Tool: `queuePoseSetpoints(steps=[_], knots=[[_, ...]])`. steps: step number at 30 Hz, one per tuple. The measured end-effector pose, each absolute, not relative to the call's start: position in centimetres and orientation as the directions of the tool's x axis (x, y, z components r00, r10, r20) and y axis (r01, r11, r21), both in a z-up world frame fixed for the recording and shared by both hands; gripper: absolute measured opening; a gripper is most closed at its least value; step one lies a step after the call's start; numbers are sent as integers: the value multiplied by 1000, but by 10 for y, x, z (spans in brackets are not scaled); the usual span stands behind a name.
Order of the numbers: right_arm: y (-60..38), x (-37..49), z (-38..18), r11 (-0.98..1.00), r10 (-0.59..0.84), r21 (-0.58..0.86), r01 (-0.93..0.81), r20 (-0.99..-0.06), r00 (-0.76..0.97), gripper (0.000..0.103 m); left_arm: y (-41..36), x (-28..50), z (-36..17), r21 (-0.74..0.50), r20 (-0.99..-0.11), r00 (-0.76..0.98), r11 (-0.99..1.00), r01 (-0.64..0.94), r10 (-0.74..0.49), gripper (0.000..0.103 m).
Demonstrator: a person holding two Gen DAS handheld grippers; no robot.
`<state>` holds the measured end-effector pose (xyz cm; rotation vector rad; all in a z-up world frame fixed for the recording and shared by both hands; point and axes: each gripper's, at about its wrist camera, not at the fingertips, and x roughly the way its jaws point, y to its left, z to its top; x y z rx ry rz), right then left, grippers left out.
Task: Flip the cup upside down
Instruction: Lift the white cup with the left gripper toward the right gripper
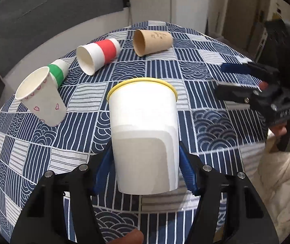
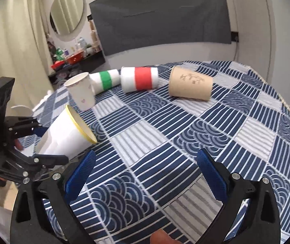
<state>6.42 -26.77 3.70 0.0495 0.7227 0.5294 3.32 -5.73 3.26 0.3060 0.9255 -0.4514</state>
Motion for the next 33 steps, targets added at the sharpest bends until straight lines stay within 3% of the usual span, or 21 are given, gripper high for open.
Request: queuePoseSetpoints(steps=[7,14,15,17,20,33], knots=[[-255,53,40,827,533,241,-508,-624,572,95,-68,15,37,96,-824,476,753,651,-306,62],[-241,43,44,841,490,161,-517,-632,600,95,-74,24,15,58,-831,458,770,635,-315,63],[-240,42,43,842,485,151,-518,-633,603,95,-74,24,14,66,-824,474,779,624,-310,68],[-239,42,42,842,480,139,-522,-635,605,95,-70,23,14,31,-816,470,785,619,-338,89],[-238,42,41,837,485,136,-529,-633,604,95,-64,15,17,-11,-795,468,781,625,-386,96],[-231,32,47,784,560,132,-607,-573,598,95,-6,-31,28,-104,-685,609,881,463,-400,97]])
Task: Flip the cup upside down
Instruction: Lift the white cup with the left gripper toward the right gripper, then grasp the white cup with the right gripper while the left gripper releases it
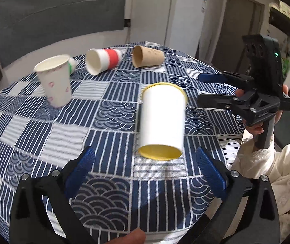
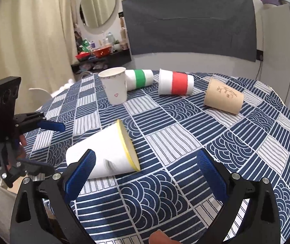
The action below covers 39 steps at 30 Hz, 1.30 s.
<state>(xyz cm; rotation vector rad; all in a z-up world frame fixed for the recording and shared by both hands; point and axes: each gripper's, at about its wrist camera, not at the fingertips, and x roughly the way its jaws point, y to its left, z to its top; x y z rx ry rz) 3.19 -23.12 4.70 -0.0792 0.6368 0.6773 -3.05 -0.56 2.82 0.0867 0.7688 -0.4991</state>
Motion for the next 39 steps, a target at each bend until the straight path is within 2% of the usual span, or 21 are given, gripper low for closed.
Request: queuePoseSetpoints(steps=[7,14,18,21,23,29,39], knots=[[-205,15,52,762,529,6,-648,-584,616,95,16,-34,19,-154,-711,608,922,355,-353,97],[-180,1,65,718,451,-171,-675,-624,638,95,20,-44,18,-113,-721,613,928,356,-323,97],[-168,-5,63,618,488,-216,-756,-648,584,95,23,-42,16,-144,-730,590,921,362,-346,97],[-160,-11,62,530,504,-253,-809,-674,541,95,26,-42,17,-176,-726,578,913,368,-373,97],[-153,-16,60,433,485,-326,-840,-701,522,95,29,-43,17,-183,-728,574,913,365,-375,97],[-128,-21,53,176,385,-498,-849,-759,525,95,36,-50,11,-136,-759,564,927,349,-324,97],[-87,-34,24,-273,186,-651,-708,-758,625,94,43,-60,4,-133,-772,546,923,361,-325,97]])
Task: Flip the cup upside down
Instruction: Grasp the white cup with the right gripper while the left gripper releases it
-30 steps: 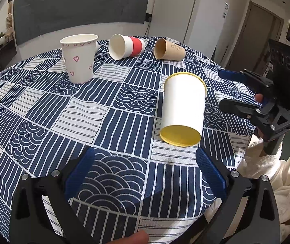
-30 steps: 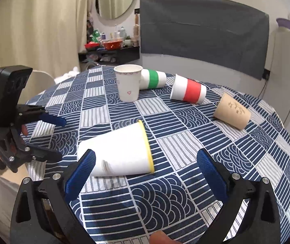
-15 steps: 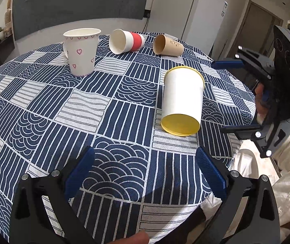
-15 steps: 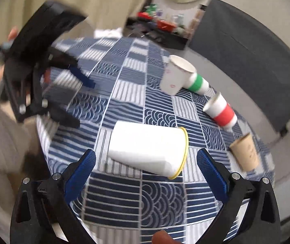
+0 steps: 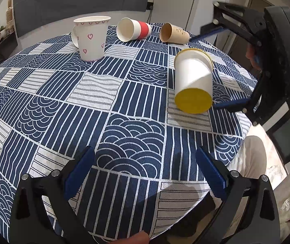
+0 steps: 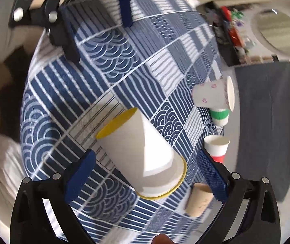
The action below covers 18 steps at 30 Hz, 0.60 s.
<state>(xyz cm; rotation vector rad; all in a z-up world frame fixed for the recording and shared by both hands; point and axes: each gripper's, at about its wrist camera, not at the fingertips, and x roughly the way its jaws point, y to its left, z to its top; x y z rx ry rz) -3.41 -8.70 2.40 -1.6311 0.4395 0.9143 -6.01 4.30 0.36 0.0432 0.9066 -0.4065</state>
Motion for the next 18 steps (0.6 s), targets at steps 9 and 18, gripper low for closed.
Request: queuePoseSetpoints(steps=[9,18], knots=[[-77,-62,-3,-584,145,-669,-459,-643,752,94,39,-72,0,-75,-781,553,922,380,-291,97],[-72,-53,-9,-637,35,-563,-526,-703,710,56,29,-74,-6,-56,-791,541,915,399,-284,97]])
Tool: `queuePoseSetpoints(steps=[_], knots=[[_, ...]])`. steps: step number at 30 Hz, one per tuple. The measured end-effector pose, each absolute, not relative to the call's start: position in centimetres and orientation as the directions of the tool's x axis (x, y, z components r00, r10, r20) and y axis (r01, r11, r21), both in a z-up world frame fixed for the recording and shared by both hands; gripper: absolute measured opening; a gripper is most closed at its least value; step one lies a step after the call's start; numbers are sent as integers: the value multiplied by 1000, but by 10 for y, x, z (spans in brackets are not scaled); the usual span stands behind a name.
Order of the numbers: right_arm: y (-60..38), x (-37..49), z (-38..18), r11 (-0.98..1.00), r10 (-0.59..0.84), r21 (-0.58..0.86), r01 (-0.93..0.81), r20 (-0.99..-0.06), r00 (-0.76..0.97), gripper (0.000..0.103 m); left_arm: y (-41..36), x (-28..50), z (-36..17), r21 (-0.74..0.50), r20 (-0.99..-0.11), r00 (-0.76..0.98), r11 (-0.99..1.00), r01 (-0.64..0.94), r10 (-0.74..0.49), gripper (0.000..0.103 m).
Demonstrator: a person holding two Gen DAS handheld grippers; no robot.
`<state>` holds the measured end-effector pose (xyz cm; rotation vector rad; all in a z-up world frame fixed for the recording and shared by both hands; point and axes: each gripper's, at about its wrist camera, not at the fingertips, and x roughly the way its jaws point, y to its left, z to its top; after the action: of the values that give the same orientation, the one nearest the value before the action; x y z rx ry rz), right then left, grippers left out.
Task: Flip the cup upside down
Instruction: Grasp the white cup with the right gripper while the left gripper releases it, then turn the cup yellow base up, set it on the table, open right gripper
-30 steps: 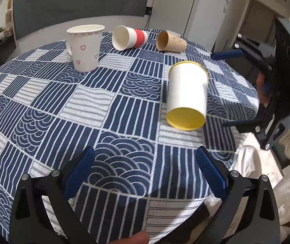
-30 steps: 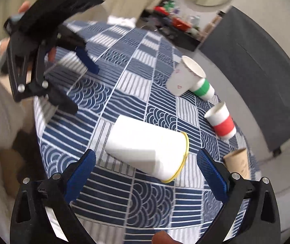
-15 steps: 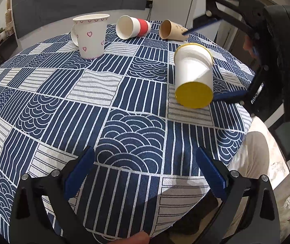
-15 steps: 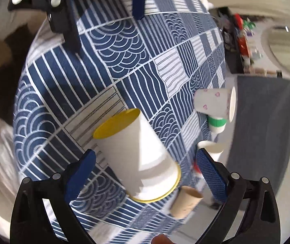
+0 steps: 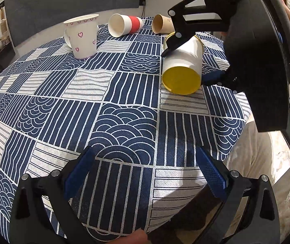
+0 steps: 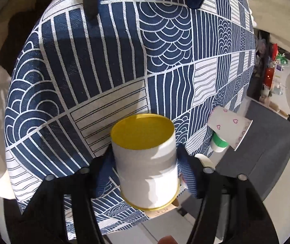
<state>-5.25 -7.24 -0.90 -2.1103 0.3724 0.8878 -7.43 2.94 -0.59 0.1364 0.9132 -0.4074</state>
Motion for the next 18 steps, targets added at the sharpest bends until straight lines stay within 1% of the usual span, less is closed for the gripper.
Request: queuePoseSetpoints(steps=[3,7,11,15,18], knots=[[-75,-47,-1,-597,40,-571,-564,-723,689,56,29,-70,-9,-47,-796,543,921,387,-268,97],[-82,-41,25,-487,103,-602,-633,-759,643,56,33,-67,-4,-61,-784,560,930,362,-269,97],[-89,-37,49,-374,194,-630,-681,-771,606,56,44,-60,7,-80,-747,613,950,301,-257,97],[-93,-27,73,-232,309,-614,-755,-782,541,56,55,-56,21,-96,-705,662,959,267,-255,97],[-96,-8,83,-116,394,-578,-808,-773,497,56,60,-53,25,-103,-692,678,964,245,-247,97]])
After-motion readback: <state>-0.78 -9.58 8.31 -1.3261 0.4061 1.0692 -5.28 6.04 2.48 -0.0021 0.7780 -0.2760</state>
